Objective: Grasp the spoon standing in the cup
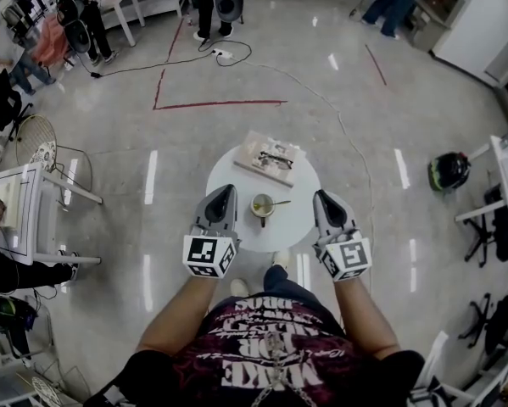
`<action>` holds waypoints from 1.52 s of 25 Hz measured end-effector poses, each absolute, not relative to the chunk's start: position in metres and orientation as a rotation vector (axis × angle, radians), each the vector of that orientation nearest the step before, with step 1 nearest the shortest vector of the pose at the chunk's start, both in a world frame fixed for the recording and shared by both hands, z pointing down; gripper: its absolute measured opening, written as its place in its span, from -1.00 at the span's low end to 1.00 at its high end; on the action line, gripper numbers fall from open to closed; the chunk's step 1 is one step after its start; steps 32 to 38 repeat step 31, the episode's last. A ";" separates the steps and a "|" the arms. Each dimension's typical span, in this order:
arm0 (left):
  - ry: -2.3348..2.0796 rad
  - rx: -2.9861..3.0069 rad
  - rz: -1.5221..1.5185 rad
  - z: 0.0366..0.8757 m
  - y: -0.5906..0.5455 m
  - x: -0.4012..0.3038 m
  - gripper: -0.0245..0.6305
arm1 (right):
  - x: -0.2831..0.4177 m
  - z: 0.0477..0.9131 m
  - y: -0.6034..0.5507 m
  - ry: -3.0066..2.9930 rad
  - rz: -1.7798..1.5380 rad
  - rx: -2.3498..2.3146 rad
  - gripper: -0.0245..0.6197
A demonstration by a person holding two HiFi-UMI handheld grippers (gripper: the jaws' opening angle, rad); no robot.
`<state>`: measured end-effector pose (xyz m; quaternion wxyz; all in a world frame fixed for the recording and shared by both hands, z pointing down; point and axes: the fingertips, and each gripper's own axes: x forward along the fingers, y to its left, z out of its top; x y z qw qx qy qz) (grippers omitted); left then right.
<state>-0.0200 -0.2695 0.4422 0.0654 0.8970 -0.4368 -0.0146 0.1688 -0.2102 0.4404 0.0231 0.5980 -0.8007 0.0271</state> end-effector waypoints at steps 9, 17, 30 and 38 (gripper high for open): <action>-1.310 2.702 -0.040 0.441 -0.269 -0.017 -0.85 | 0.170 0.441 -0.208 -2.473 0.070 1.841 -0.82; -1.297 2.695 -0.029 0.445 -0.272 -0.015 -0.85 | 0.174 0.441 -0.210 -2.469 0.085 1.849 -0.82; -1.295 2.692 -0.013 0.449 -0.283 -0.015 -0.85 | 0.170 0.447 -0.224 -2.474 0.106 1.827 -0.82; -1.294 2.693 -0.012 0.449 -0.284 -0.015 -0.85 | 0.170 0.447 -0.226 -2.474 0.107 1.826 -0.82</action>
